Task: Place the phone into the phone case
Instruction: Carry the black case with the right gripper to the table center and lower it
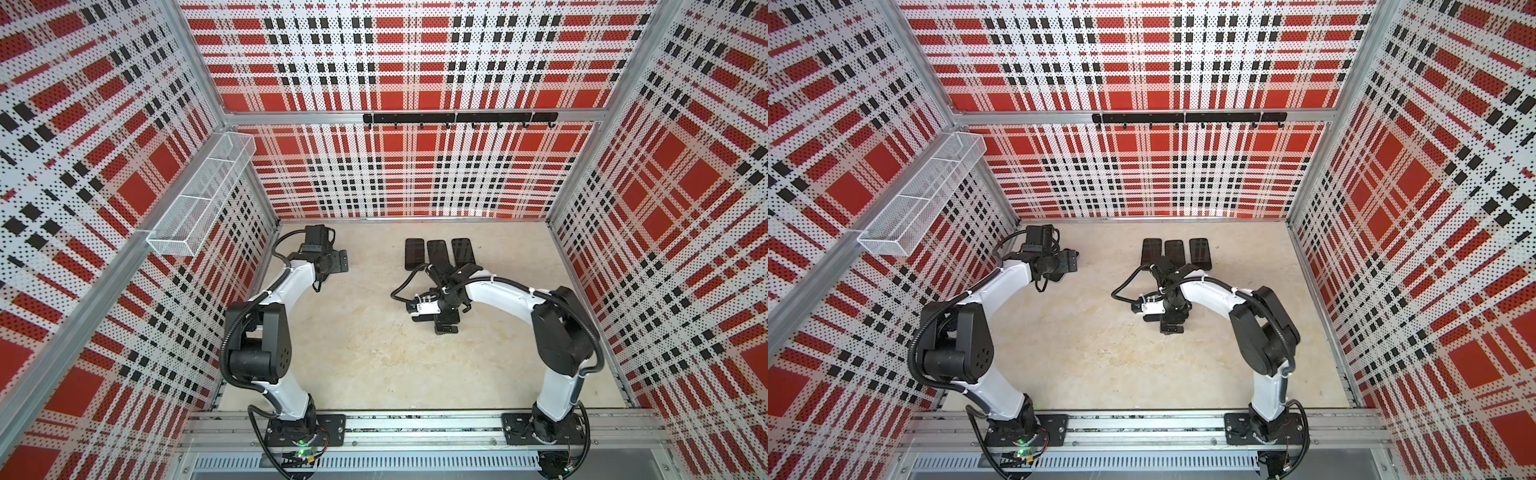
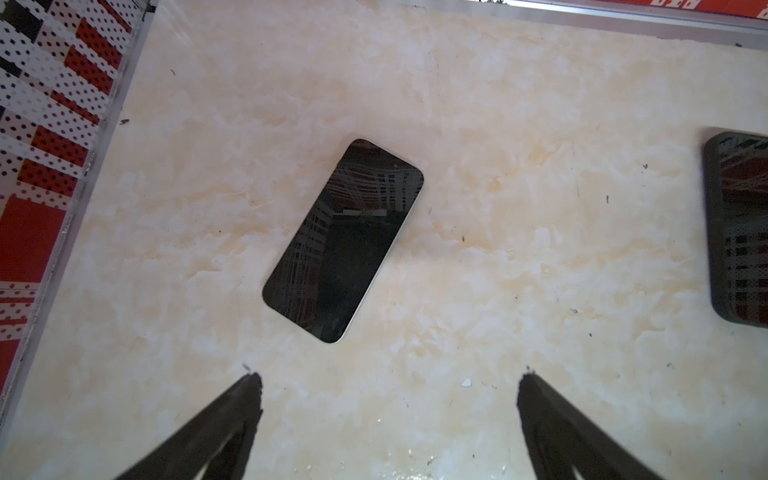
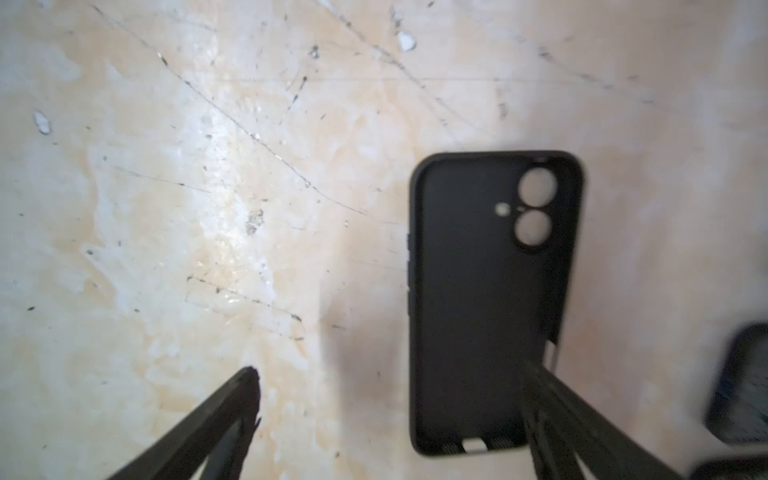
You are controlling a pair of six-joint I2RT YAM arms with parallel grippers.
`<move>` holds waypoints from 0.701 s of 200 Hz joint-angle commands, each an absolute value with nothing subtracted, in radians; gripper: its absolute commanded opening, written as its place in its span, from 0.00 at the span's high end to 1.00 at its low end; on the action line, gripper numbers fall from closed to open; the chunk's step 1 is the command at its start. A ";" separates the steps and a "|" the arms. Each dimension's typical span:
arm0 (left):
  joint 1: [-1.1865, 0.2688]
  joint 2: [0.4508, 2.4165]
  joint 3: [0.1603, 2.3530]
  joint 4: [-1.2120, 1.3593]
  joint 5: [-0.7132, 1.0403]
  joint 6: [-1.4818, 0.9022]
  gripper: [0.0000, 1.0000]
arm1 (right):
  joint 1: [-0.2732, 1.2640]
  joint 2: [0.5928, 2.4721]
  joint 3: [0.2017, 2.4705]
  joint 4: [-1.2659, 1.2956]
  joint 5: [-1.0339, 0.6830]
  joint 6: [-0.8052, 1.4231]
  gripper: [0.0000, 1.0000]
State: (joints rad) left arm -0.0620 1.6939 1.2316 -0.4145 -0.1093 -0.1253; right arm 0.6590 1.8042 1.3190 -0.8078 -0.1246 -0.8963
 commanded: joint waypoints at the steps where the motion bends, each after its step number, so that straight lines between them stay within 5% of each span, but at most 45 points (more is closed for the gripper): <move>1: -0.054 1.707 1.263 -0.432 -0.107 -0.107 0.02 | 0.653 1.659 1.276 -0.744 -0.140 -0.830 0.00; 88: -0.045 1.777 1.311 -0.500 -0.095 0.037 0.02 | 0.412 1.295 0.952 -0.236 -0.224 -0.058 0.00; 140: -0.032 1.916 1.461 -0.618 -0.125 0.123 0.02 | 0.329 1.288 0.854 -0.122 -0.283 0.080 0.00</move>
State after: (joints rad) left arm -0.0402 1.8553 1.3869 -0.5396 -0.1104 0.0536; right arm 0.3252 1.3079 0.9146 -0.2390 -0.2436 -0.0525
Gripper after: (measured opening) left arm 0.982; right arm 0.997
